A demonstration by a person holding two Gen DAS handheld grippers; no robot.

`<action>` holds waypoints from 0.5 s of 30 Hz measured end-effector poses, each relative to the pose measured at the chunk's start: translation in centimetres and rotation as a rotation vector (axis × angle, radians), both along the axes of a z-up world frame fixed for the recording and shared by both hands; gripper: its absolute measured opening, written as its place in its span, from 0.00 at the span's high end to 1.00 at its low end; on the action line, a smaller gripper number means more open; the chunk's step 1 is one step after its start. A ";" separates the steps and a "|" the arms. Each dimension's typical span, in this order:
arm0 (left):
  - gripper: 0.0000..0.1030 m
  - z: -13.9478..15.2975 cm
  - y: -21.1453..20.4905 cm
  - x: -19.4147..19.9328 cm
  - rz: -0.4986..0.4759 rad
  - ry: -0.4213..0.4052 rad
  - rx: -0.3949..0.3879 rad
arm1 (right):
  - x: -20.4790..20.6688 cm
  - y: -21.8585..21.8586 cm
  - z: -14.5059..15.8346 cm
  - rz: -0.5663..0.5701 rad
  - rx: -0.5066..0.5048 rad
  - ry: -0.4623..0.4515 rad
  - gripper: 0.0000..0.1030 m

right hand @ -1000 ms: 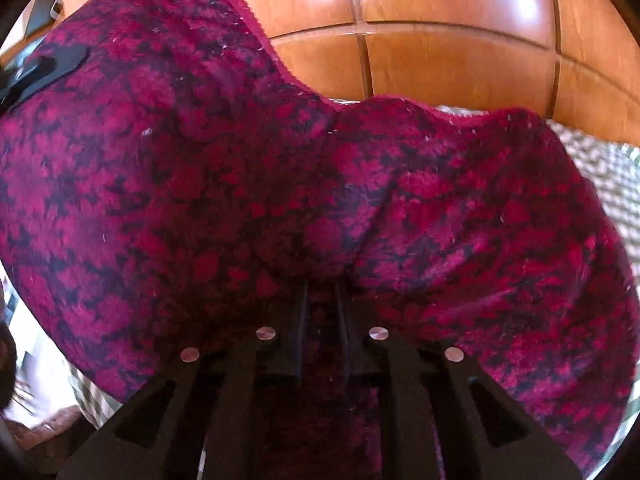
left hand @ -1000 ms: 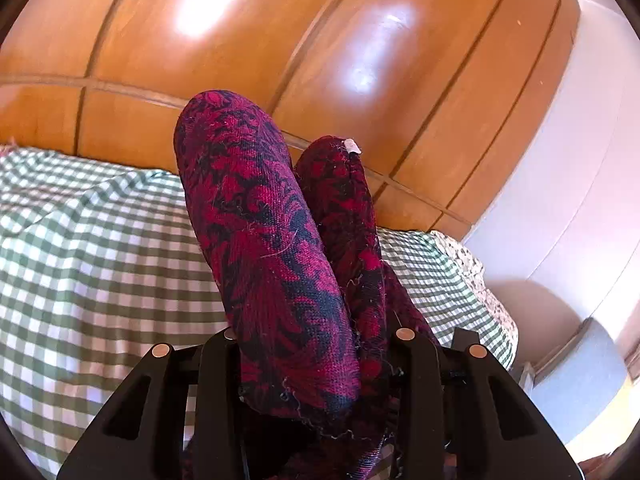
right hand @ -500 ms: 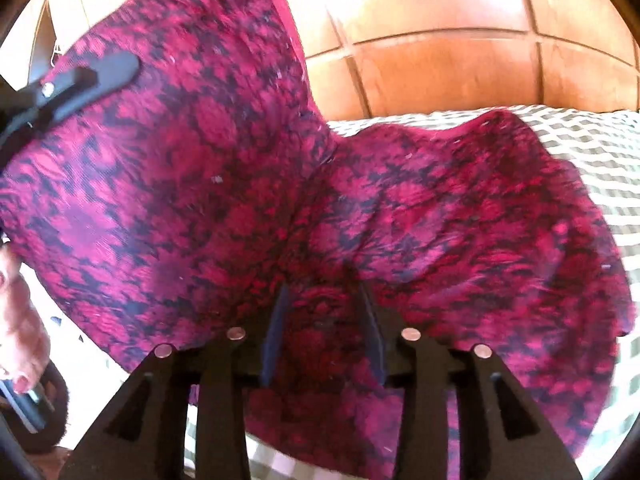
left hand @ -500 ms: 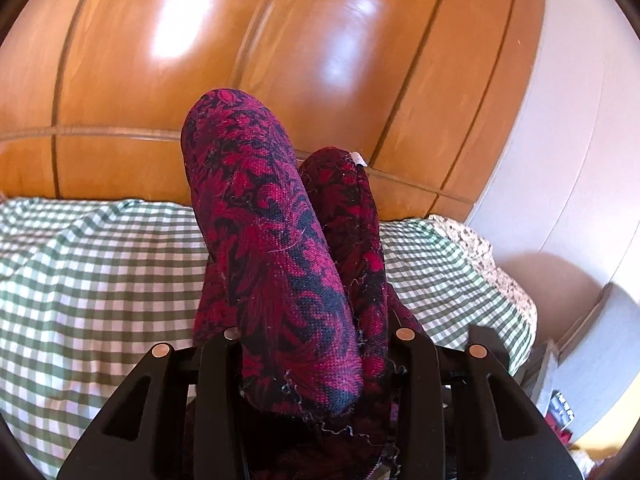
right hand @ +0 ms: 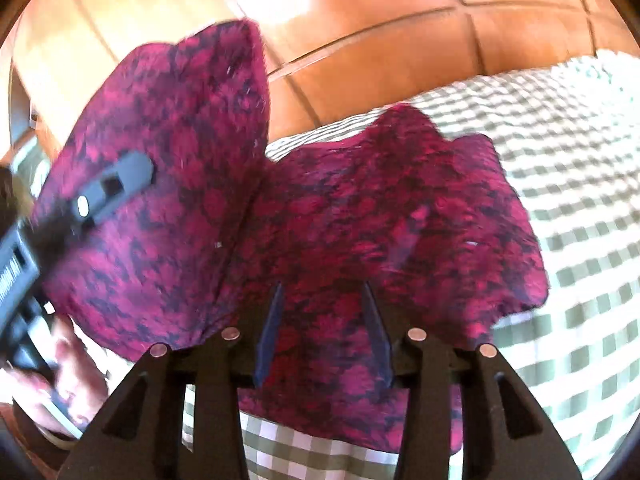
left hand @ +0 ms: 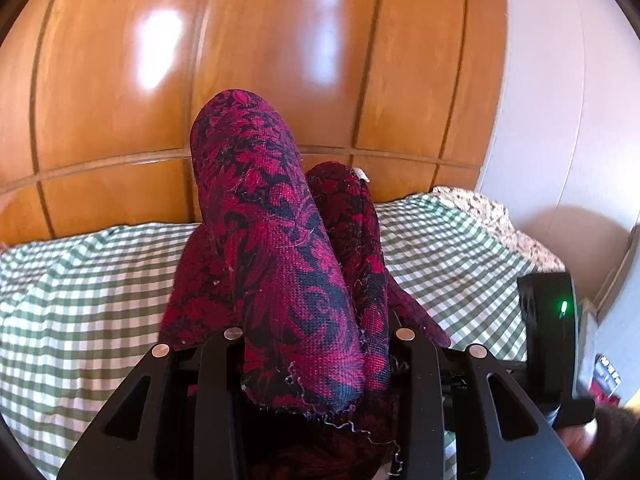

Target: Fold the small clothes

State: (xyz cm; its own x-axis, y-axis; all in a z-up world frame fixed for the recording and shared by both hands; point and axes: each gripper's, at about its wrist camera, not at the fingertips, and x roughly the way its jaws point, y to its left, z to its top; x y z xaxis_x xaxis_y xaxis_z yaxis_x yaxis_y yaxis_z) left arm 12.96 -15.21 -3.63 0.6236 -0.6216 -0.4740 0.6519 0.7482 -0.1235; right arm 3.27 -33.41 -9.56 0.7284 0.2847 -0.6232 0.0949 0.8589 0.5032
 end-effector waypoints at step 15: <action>0.62 -6.4 -7.9 -5.8 -0.063 -0.319 0.314 | -0.5 -4.5 7.1 -0.107 0.187 -0.113 0.19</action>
State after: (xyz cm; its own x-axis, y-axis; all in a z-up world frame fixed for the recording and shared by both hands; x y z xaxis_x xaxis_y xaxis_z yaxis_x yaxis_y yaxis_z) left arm 7.19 -23.14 -10.03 0.7346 -0.5199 -0.4360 0.6661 0.6749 0.3175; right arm 2.76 -37.93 -2.43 0.8227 0.3046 -0.4800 0.1146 0.7382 0.6648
